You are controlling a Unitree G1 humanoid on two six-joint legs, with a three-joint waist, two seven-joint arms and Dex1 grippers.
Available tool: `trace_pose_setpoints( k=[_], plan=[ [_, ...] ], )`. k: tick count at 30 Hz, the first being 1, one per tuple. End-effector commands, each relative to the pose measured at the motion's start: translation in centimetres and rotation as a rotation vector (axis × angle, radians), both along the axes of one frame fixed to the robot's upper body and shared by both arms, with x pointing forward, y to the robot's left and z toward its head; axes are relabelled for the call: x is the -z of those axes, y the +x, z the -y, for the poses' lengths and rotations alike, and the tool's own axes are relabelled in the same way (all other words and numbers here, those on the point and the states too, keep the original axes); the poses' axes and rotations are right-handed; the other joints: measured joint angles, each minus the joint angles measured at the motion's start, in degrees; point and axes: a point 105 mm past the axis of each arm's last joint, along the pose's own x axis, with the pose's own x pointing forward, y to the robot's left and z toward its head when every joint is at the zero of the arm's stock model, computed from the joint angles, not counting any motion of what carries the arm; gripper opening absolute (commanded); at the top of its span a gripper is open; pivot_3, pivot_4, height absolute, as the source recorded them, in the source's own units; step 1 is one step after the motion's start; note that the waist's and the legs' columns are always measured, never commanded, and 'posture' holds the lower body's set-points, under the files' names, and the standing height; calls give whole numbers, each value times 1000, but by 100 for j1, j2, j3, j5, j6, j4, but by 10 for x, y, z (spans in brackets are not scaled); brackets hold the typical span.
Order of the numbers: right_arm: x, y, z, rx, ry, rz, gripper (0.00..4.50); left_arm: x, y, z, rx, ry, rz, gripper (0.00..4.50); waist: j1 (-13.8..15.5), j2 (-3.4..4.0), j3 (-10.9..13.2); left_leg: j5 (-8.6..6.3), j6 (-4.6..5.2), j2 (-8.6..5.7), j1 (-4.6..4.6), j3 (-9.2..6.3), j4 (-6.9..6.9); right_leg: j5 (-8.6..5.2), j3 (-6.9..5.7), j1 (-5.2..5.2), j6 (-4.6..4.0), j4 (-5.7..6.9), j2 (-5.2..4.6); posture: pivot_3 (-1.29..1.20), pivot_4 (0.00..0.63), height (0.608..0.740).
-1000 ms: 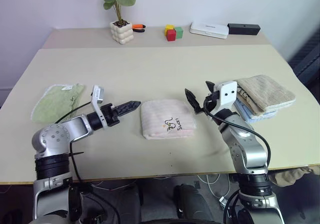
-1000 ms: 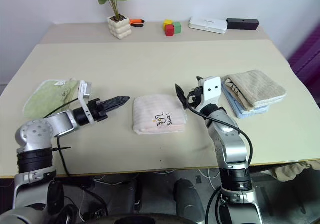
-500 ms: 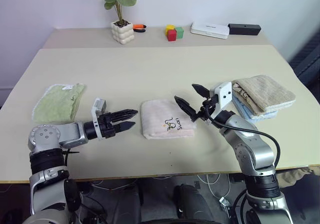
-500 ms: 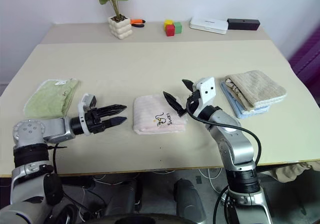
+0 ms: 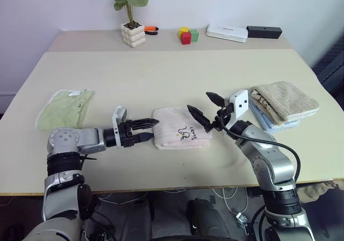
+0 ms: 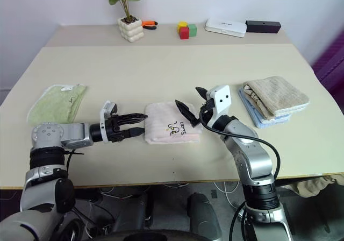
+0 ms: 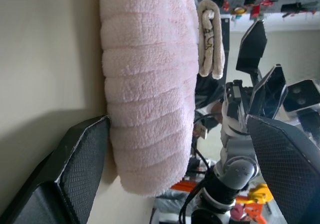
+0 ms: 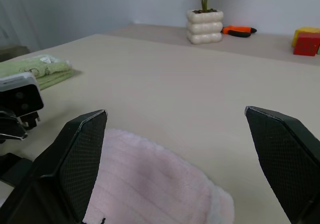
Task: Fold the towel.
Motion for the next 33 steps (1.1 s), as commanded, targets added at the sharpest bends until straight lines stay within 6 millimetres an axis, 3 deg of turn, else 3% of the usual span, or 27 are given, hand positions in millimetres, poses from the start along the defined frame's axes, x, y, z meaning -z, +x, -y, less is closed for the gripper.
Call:
trace_pose_setpoints(
  k=[1,7,13,17,19,22,28,33],
  plan=[
    [-12,-4,-1,-1,-14,57,4500,7,-4,5,19,-7,-28,4451,4,0,0,0,0,0,0,0,0,0,0,0,0,0,0,0,150,740],
    [-8,-2,-2,11,-41,55,4500,18,-9,12,50,21,-58,4451,9,1,-1,0,0,-1,0,0,1,0,0,1,0,0,-1,0,150,740],
    [-4,1,4,44,-90,63,4500,21,-6,5,39,68,-69,4451,8,1,-2,0,0,-2,1,0,2,-1,0,3,-2,-1,-3,0,150,740],
    [16,22,39,260,-267,53,4500,23,-4,8,44,70,-71,4451,6,1,-4,0,0,-3,5,0,1,-9,0,5,-15,-1,-3,0,150,740],
    [16,31,60,362,-304,62,4500,23,-2,12,47,66,-66,4451,12,2,-4,0,0,-3,6,0,1,-9,0,6,-17,-1,-4,0,150,740],
    [16,35,74,418,-384,91,4500,24,-1,17,53,72,-58,4451,23,3,-5,0,0,-7,6,0,2,-9,1,8,-17,-1,-7,0,150,740],
    [22,34,73,393,-406,90,4500,23,1,19,49,59,-55,4451,25,4,-5,0,0,-10,10,-2,2,-9,1,14,-15,-2,-9,0,150,740],
    [40,28,61,319,-524,90,4500,28,2,32,61,55,-49,4451,42,6,-6,0,-1,-12,13,-3,4,-10,1,21,-14,-4,-10,0,150,740]
  ],
)
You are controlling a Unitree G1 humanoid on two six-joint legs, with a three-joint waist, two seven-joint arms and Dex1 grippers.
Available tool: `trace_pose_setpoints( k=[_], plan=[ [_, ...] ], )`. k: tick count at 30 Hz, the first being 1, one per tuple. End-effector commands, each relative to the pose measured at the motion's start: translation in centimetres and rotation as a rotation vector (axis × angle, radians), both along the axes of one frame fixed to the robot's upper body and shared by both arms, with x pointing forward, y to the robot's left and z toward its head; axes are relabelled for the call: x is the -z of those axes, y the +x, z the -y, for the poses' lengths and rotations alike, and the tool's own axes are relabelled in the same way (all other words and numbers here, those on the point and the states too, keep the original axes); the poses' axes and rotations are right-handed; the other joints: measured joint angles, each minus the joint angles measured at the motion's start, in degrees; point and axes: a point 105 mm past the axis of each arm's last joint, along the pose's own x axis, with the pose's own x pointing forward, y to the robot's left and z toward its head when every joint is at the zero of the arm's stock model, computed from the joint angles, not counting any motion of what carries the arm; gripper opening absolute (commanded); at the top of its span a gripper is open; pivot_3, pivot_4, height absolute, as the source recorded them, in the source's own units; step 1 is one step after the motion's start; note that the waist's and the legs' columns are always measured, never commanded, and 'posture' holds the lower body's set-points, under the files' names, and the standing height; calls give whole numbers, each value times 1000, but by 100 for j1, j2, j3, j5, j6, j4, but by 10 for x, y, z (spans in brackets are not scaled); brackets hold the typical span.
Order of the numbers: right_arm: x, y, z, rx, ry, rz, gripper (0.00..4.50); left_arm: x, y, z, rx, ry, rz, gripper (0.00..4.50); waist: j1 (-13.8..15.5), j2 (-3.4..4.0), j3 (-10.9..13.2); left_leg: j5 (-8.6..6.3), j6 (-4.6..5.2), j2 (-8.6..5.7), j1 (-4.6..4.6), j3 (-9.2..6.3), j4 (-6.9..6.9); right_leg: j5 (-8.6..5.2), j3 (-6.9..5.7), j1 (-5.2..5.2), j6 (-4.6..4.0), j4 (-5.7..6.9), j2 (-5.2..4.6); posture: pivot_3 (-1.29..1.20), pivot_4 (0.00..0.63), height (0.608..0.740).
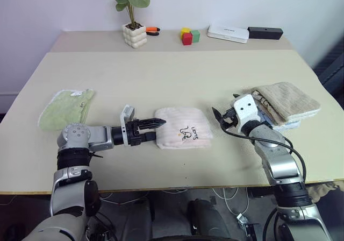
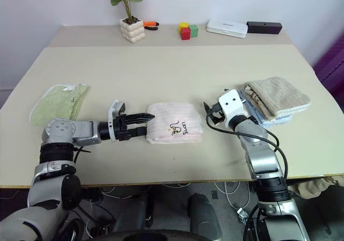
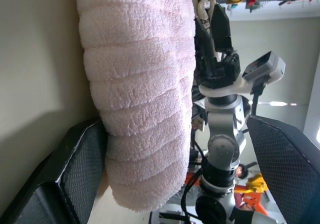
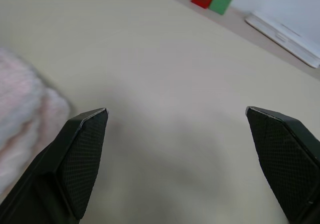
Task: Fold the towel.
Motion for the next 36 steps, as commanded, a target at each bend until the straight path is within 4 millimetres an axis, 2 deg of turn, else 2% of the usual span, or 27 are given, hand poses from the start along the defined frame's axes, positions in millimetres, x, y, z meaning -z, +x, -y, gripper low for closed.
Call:
trace_pose_setpoints(
  k=[1,5,15,19,23,25,26,31,36],
  plan=[
    [3,-3,-6,-46,-88,16,4500,23,-4,13,21,56,-62,4451,12,1,0,0,0,-1,1,-1,1,0,0,2,0,0,-1,0,150,740],
    [8,-7,-10,-76,-124,2,4500,20,-4,20,27,41,-51,4451,47,1,0,0,-1,-5,4,-1,3,-1,1,6,-1,-2,-4,0,150,740],
    [1,-9,-24,-124,-74,20,4500,20,-6,29,47,33,-54,4451,77,1,0,0,-1,-6,4,-1,3,-1,1,7,-1,-4,-4,0,150,740],
    [1,-9,-24,-122,-75,22,4500,20,-5,31,42,18,-72,3304,72,1,0,0,-1,-6,4,-1,4,-1,1,8,-1,-5,-4,0,150,740],
    [1,-8,-22,-114,-69,21,4500,20,-4,30,39,26,-69,1220,65,1,-1,0,-1,-5,9,-2,0,-1,1,8,0,-4,-2,0,150,740],
    [1,-8,-23,-116,-68,20,4500,19,-5,30,39,25,-68,320,84,2,-1,0,-1,-5,9,-2,1,-1,1,10,0,-4,-2,0,150,740],
    [1,-8,-23,-118,-68,20,4500,19,-4,29,37,24,-68,30,88,3,-2,0,-1,-6,14,-3,2,-2,1,16,-2,-5,-3,0,150,740],
    [1,-8,-24,-120,-71,20,4500,15,-3,27,23,15,-45,30,78,3,-2,1,-1,-6,18,-3,1,-3,1,20,-3,-6,-3,0,150,740],
    [-3,-3,-16,-80,-65,33,4500,-4,7,20,-61,-15,100,30,65,2,-1,1,-2,-5,18,-4,0,-3,1,18,-3,-5,-2,0,150,740]
  ],
)
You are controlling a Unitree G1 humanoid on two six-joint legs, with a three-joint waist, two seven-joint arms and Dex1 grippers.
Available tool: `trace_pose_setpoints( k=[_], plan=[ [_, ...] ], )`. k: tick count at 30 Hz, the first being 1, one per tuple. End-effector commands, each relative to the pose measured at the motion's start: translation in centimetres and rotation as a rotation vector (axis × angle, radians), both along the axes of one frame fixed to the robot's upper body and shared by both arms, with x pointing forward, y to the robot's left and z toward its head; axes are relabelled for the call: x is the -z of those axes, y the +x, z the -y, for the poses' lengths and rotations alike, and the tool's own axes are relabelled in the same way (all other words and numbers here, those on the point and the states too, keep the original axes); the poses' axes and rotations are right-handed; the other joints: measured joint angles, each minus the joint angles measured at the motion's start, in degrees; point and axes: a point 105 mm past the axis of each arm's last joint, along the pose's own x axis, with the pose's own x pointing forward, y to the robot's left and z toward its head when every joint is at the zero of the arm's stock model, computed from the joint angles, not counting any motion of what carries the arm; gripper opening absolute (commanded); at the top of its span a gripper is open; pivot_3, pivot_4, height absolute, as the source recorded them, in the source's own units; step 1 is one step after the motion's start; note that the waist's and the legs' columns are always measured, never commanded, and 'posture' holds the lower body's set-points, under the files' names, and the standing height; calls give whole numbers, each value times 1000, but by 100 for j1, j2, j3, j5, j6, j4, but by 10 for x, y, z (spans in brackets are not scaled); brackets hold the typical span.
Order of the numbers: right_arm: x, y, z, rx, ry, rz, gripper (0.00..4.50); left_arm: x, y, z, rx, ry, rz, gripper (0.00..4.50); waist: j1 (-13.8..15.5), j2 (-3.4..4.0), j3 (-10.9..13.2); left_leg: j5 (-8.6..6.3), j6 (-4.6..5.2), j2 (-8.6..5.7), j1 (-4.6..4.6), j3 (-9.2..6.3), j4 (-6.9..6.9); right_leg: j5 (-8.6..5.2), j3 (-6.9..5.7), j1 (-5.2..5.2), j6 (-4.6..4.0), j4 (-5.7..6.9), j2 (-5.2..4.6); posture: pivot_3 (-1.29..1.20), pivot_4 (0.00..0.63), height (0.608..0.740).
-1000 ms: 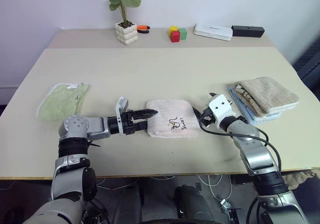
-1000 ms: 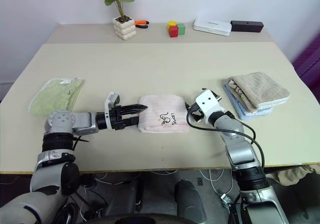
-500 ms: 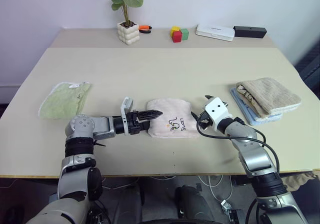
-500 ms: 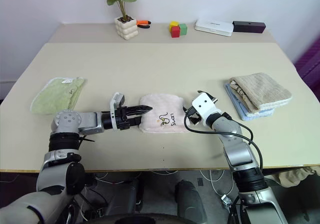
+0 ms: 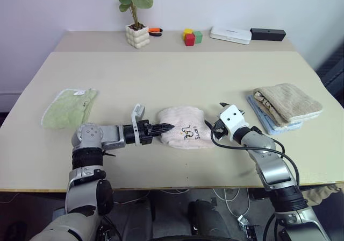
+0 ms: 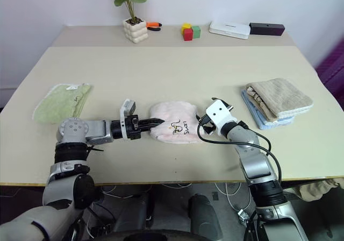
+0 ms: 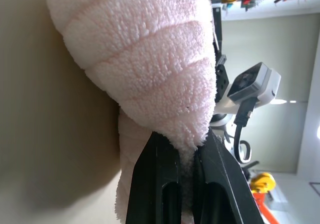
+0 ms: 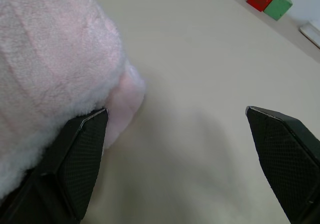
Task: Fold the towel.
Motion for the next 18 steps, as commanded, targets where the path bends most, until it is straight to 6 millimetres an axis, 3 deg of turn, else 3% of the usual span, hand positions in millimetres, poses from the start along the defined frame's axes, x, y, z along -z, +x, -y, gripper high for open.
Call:
trace_pose_setpoints(
  k=[1,5,8,10,18],
  plan=[
    [-21,6,6,29,17,80,4500,-7,6,-6,-70,-20,63,30,-5,0,0,0,0,0,0,0,0,0,0,-1,0,0,0,0,150,740],
    [-35,15,28,135,84,123,4500,-17,6,-11,-129,-30,142,30,-80,-3,2,0,0,1,-18,0,-1,1,1,-17,1,0,0,0,150,740],
    [-59,20,40,186,360,146,4500,-28,4,-15,-172,-17,223,30,-117,-5,4,0,0,5,-25,-1,-6,8,0,-26,14,0,4,0,150,740],
    [-65,20,42,172,396,156,4500,-35,5,-16,-202,-21,262,30,-119,-6,5,0,0,8,-27,-1,-10,11,0,-30,20,2,6,0,150,740],
    [-87,3,8,-121,554,120,4500,-66,20,-28,-375,-138,322,30,-107,-6,6,0,0,7,-29,0,-7,11,0,-29,22,0,7,0,150,740]
  ],
)
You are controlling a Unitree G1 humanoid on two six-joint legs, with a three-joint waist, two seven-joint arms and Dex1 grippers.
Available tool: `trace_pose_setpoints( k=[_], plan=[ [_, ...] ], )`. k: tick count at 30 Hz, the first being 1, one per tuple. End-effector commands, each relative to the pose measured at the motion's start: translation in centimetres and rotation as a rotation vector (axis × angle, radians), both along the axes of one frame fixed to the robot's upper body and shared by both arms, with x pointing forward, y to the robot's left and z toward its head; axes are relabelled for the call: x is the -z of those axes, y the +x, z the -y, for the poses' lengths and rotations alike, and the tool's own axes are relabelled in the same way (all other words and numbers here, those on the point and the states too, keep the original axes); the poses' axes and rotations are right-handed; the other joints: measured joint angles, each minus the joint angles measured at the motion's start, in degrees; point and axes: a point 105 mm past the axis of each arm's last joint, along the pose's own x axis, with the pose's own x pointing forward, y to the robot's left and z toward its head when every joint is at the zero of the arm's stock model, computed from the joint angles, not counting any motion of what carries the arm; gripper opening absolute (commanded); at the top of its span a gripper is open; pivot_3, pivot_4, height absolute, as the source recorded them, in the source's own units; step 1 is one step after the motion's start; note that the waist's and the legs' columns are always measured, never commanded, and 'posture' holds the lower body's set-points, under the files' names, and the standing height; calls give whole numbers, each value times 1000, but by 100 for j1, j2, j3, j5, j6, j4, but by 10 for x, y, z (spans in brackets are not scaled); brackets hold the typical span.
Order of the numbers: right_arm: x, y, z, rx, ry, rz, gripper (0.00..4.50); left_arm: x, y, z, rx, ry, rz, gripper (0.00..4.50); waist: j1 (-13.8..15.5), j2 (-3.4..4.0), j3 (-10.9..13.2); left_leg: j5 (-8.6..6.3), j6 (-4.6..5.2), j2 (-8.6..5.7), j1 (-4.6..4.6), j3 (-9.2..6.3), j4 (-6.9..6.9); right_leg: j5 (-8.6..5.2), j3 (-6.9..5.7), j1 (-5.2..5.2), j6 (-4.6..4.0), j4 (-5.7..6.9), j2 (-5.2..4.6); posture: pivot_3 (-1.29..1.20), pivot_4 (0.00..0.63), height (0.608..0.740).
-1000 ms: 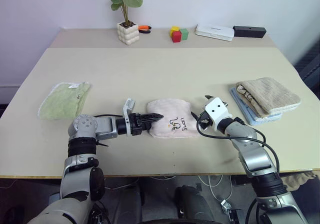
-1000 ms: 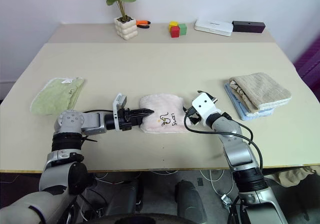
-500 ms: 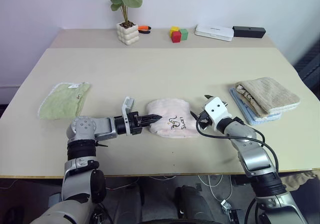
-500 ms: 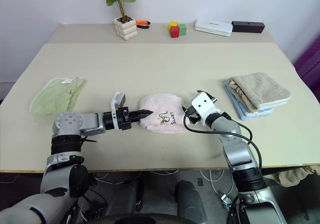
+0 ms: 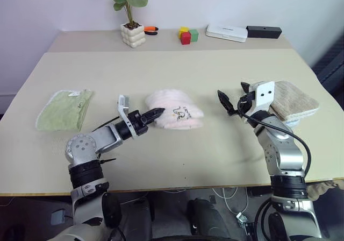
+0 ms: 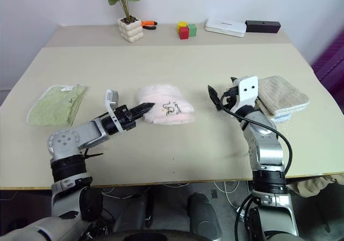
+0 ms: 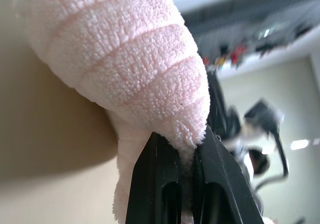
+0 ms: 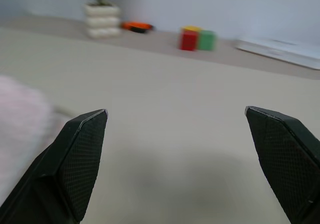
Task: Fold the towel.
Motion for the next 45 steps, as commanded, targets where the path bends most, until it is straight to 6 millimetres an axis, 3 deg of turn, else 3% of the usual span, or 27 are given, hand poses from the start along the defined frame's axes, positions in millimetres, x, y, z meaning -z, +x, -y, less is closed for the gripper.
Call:
trace_pose_setpoints(
  k=[1,9,14,24,30,38,45],
  plan=[
    [-25,-15,-20,-157,53,70,4500,-33,8,-8,-80,-62,109,30,3,-1,1,0,0,0,0,0,1,0,0,0,0,0,0,0,150,740],
    [-16,-49,-56,-443,45,-9,4500,-72,23,-42,-293,-85,247,30,5,-2,1,0,0,0,-1,0,0,-1,-1,-1,0,-2,2,0,150,740],
    [-18,-49,-59,-471,45,-15,4500,-90,26,-56,-338,-46,307,30,14,-5,3,0,0,0,-2,-1,1,-2,-1,-1,-2,-1,2,0,150,740],
    [-20,-59,-73,-559,38,-23,4500,-128,26,-117,-492,4,425,30,5,-8,6,0,0,1,-4,0,-4,-2,-1,-7,0,-1,3,0,150,740],
    [-31,-67,-66,-644,53,-24,4500,-128,14,-154,-608,24,453,30,10,-9,6,0,-1,1,-4,3,-3,-3,-1,-7,-3,-2,0,0,150,740],
    [-23,-66,-69,-688,30,-58,4500,-122,-14,-188,-683,65,497,30,2,-14,9,0,-1,6,-4,4,-4,-11,-1,-9,-18,-1,2,0,150,740],
    [-22,-62,-73,-718,14,-69,4500,-108,-20,-225,-770,138,497,30,23,-14,9,-1,-1,7,-4,7,-4,-14,-2,-11,-24,-2,0,0,150,740]
  ],
)
